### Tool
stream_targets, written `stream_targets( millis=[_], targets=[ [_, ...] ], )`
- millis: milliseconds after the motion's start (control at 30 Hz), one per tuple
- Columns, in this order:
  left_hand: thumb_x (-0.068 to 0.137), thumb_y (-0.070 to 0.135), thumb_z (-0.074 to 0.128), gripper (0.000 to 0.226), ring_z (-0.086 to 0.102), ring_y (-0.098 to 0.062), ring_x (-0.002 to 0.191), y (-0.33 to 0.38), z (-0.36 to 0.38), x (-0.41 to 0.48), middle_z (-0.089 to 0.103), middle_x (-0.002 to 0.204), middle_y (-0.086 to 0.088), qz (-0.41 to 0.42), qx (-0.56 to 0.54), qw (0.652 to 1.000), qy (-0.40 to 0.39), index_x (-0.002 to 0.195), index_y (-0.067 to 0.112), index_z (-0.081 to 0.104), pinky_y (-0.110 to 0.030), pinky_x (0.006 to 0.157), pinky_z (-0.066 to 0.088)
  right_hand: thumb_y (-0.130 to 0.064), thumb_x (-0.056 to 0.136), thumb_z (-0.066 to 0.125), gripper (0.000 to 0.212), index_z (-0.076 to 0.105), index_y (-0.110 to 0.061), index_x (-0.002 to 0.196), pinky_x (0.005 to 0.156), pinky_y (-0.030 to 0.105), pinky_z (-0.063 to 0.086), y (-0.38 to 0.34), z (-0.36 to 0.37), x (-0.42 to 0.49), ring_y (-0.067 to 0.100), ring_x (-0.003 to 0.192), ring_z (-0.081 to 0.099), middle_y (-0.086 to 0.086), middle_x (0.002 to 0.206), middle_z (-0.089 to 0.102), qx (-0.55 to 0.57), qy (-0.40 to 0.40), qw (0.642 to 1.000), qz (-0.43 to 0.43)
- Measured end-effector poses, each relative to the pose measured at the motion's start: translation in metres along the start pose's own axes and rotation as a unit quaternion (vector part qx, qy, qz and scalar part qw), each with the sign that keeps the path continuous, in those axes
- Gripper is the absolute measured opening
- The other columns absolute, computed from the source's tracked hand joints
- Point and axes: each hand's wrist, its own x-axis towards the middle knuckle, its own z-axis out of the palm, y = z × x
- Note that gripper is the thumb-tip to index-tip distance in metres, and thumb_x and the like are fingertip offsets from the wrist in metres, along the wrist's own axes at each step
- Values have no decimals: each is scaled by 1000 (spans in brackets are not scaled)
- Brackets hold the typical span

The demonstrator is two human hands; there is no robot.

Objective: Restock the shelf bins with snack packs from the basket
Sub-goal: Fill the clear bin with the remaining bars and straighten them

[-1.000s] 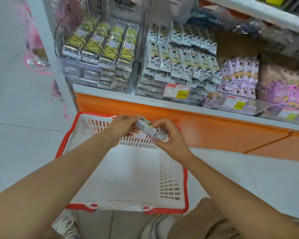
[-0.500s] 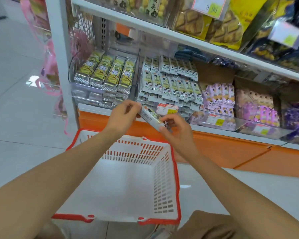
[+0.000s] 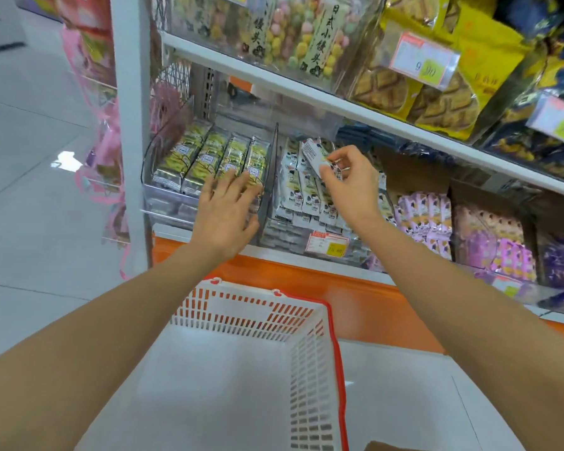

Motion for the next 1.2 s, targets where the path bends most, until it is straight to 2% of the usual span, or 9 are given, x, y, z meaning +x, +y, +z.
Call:
stream_targets(
  millis=[100, 233, 300, 667, 867, 967, 1100, 1200],
  targets=[
    [92, 28, 56, 51, 29, -31, 143, -6, 8, 1, 42, 150, -9, 20, 7, 1000, 21, 141, 16, 48, -54, 119, 5, -23, 86, 66, 16, 62, -15, 99, 78, 35, 45, 4, 18, 23, 20, 90, 56, 5, 96, 63, -42, 2, 999, 2],
    [88, 27, 55, 46, 38, -32, 136, -11, 13, 2, 50, 141, -9, 39, 10, 998, 50, 133, 16, 53, -56, 117, 15, -20, 87, 64, 19, 63, -12, 105, 75, 27, 35, 9, 36, 40, 23, 97, 55, 9, 101, 63, -81, -2, 997, 15],
    [89, 27, 54, 44, 40, -31, 135, -11, 15, 2, 51, 139, -8, 43, 15, 997, 61, 132, 17, 54, -55, 116, 18, -21, 87, 64, 20, 63, -13, 106, 77, 26, 36, 12, 42, 43, 24, 99, 56, 11, 105, 61, -89, -6, 996, 21],
    [89, 27, 53, 44, 40, -29, 135, -11, 17, 1, 51, 139, -7, 42, 25, 996, 68, 131, 17, 54, -54, 115, 20, -27, 88, 67, 26, 62, -15, 111, 92, 32, 42, 16, 54, 44, 27, 105, 54, 11, 118, 49, -128, -25, 991, 42],
    [90, 26, 56, 45, 36, -30, 138, -9, 13, 1, 48, 142, -9, 41, 33, 998, 42, 134, 16, 52, -55, 117, 16, -37, 90, 64, 38, 62, -18, 122, 96, 33, 38, 15, 43, 43, 28, 118, 45, 13, 119, 50, -146, -65, 986, 40],
    [91, 27, 56, 49, 32, -30, 141, -5, 9, 1, 44, 147, -10, 39, 41, 998, 28, 138, 14, 50, -55, 119, 12, -38, 90, 64, 46, 54, -21, 132, 103, 35, 37, 12, 33, 31, 25, 121, 42, 10, 124, 46, -120, -88, 989, 25],
    [93, 29, 54, 56, 28, -31, 144, 3, 3, 1, 39, 152, -11, 45, 52, 998, 7, 144, 11, 44, -54, 120, 11, -36, 92, 61, 50, 47, -21, 138, 100, 27, 31, 13, 14, 4, 20, 125, 39, 7, 130, 42, -86, -102, 991, -16],
    [94, 30, 52, 56, 30, -31, 143, 14, -3, 2, 40, 151, -13, 56, 46, 997, 7, 145, 9, 42, -52, 120, 13, -34, 92, 62, 49, 48, -18, 137, 103, 34, 34, 20, -2, -12, 21, 126, 40, 7, 132, 44, -81, -101, 991, -20]
  ],
)
